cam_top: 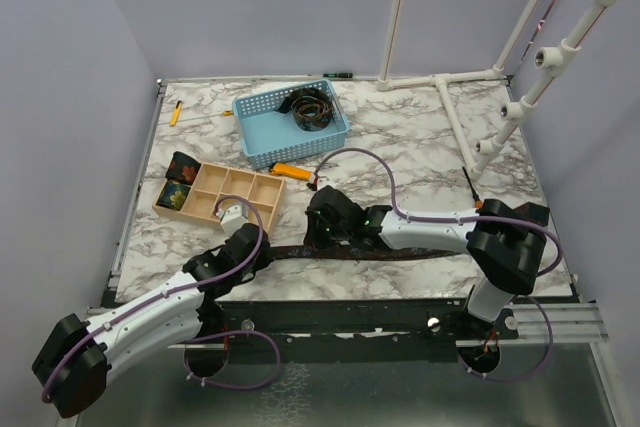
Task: Roll the ties
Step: Roll the tie at the center of the board.
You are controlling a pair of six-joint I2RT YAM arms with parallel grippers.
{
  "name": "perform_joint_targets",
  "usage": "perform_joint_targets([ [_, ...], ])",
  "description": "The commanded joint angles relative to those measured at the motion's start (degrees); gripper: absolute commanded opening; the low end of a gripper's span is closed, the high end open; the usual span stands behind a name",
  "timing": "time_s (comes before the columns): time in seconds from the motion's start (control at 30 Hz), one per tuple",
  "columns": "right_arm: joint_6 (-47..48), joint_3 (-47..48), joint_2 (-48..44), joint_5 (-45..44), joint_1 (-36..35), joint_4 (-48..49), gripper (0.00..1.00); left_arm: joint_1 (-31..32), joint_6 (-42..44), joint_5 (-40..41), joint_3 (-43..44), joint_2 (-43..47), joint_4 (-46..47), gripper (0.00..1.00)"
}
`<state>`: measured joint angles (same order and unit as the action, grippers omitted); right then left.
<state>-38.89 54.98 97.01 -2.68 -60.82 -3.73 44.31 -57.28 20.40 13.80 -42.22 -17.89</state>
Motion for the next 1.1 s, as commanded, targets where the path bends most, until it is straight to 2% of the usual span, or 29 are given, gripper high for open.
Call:
perform_joint_targets([
  [0.0,2.2,4.7,2.3,1.0,-1.0,-2.9,0.01,-0.2,1.2,1.1,2.0,0.4,-1.9,0.00],
  [0.13,0.7,6.6,6.1,0.3,-1.0,-6.1,0.01,-0.1,1.2,1.2,2.8,0.9,-2.8,0.00],
  [0.6,-0.2,4.1,9.7,1.1,-1.0,-5.9,0.01,0.0,1.4,0.3,4.5,2.2,-3.7,0.00],
  [0.87,-1.3,3.0,12.8,4.5,-1.0,-0.6,0.01,0.1,2.0,-5.0,8.2,4.5,-4.1,0.00],
  [1.07,-2.0,2.9,15.2,9.8,-0.9,9.5,0.01,0.3,2.5,-8.8,10.6,3.8,-3.7,0.00],
])
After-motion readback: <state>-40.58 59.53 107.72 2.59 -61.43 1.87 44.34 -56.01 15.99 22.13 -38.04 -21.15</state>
